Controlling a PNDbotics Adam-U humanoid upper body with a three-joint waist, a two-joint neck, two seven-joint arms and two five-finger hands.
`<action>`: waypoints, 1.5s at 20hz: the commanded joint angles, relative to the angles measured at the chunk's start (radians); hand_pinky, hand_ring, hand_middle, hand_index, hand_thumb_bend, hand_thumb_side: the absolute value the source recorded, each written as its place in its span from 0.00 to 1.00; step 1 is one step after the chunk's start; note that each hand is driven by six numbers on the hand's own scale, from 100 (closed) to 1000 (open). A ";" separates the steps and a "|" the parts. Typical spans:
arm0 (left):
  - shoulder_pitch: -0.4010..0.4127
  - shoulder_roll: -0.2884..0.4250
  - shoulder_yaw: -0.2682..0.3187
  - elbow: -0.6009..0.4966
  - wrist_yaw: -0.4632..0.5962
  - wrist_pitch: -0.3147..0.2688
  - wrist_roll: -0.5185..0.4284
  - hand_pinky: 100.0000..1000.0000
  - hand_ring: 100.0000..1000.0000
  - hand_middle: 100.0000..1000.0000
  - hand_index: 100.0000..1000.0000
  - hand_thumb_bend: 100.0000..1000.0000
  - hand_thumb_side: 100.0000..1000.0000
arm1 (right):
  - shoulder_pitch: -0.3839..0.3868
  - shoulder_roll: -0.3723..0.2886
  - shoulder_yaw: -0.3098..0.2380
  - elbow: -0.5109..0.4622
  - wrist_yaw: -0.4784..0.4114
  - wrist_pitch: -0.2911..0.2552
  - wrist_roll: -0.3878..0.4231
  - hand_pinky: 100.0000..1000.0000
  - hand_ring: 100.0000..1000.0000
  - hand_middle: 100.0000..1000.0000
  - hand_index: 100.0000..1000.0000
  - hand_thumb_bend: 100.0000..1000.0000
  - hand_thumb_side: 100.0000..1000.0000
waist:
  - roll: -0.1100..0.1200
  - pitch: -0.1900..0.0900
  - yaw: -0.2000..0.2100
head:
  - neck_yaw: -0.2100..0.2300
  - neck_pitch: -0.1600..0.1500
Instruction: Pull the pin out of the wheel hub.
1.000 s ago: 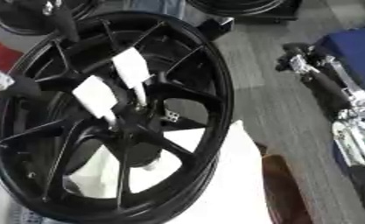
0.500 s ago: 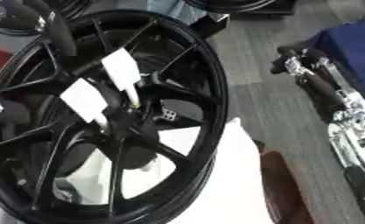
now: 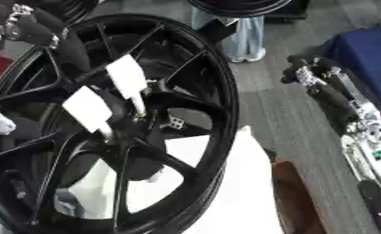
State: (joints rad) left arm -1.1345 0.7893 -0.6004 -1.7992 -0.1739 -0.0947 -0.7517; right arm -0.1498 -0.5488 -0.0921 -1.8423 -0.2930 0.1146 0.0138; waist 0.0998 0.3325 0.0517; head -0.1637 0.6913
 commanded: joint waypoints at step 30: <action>0.007 -0.080 -0.054 0.110 -0.106 0.013 -0.015 0.74 0.70 0.71 0.82 0.38 0.16 | -0.010 0.011 0.005 -0.002 0.008 0.002 0.009 0.94 0.65 0.58 0.74 0.00 0.49 | -0.014 -0.012 -0.007 | 0.007 -0.024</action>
State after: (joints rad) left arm -1.1160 0.6992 -0.6612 -1.6933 -0.2723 -0.0738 -0.7665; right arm -0.1499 -0.5250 -0.0853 -1.8334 -0.2919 0.1180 0.0203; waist 0.0931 0.3368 0.0455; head -0.1597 0.6758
